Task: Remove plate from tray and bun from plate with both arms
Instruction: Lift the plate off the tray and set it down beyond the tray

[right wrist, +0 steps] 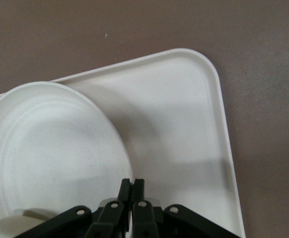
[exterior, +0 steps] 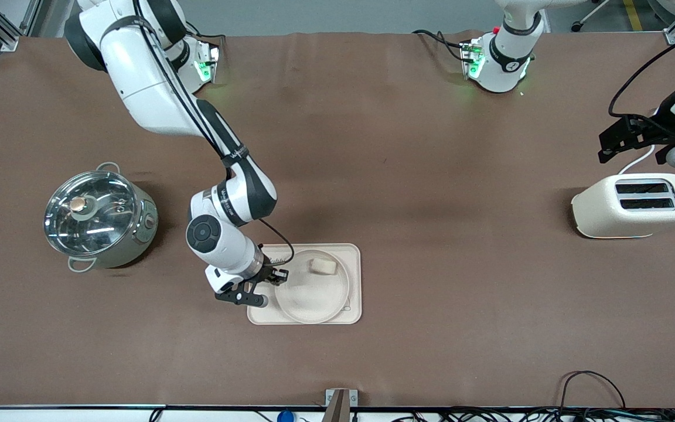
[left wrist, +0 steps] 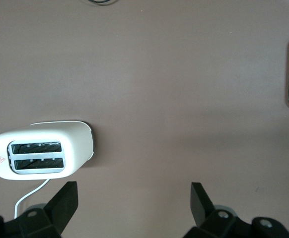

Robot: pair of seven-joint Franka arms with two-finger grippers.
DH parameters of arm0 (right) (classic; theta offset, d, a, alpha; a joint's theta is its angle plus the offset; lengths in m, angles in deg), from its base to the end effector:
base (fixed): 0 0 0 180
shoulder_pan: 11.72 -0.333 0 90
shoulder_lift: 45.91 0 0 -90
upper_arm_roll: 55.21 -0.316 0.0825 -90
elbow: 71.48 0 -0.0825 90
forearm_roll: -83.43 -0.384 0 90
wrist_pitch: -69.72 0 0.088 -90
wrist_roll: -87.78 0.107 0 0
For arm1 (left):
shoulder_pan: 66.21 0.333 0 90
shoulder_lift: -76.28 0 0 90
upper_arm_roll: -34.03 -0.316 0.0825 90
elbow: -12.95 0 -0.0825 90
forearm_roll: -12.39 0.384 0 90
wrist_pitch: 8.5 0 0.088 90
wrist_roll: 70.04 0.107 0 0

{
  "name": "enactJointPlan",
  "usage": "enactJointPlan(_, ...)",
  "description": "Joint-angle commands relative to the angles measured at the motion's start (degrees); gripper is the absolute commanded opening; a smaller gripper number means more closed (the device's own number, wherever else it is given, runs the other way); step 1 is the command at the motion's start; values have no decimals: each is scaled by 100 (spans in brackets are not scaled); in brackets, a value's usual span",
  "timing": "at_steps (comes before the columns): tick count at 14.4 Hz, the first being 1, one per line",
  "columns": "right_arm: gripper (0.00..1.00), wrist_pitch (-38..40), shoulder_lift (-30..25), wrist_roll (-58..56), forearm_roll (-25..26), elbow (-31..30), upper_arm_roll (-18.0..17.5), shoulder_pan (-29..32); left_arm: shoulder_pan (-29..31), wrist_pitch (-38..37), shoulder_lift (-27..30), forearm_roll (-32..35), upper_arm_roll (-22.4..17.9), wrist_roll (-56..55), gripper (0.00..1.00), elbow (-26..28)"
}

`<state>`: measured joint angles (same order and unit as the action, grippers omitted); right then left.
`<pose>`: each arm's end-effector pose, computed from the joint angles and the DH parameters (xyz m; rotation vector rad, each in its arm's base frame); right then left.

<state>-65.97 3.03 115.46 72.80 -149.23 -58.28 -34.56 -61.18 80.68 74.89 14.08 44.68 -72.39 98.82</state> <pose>0.6810 0.3227 0.2240 -2.8993 0.2548 -0.0865 0.5589 -0.0504 0.6439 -3.1173 0.0873 -0.0555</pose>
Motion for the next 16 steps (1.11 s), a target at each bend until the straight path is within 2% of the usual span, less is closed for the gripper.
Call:
enactJointPlan(1,0,464,-498,-69,-159,-178,-343,262,7,-33,7,68,16,42,100,8)
enactJointPlan(4,0,896,-1095,-183,-159,-616,-361,289,24,-68,16,86,7,42,100,-9)
enactJointPlan(8,0,712,-2210,-421,-167,-2134,-370,289,24,-77,24,77,-11,33,100,-35)
enactJointPlan(11,0,265,-2941,-438,-167,-3392,-387,158,24,-68,24,77,-11,16,100,-18)
enactJointPlan(13,0,-340,-3074,-438,-211,-4042,-440,17,24,-68,16,77,-19,33,100,-9)
enactJointPlan(16,0,-1167,-3224,-412,-333,-4852,-729,16,68,-77,16,86,-28,51,100,8)
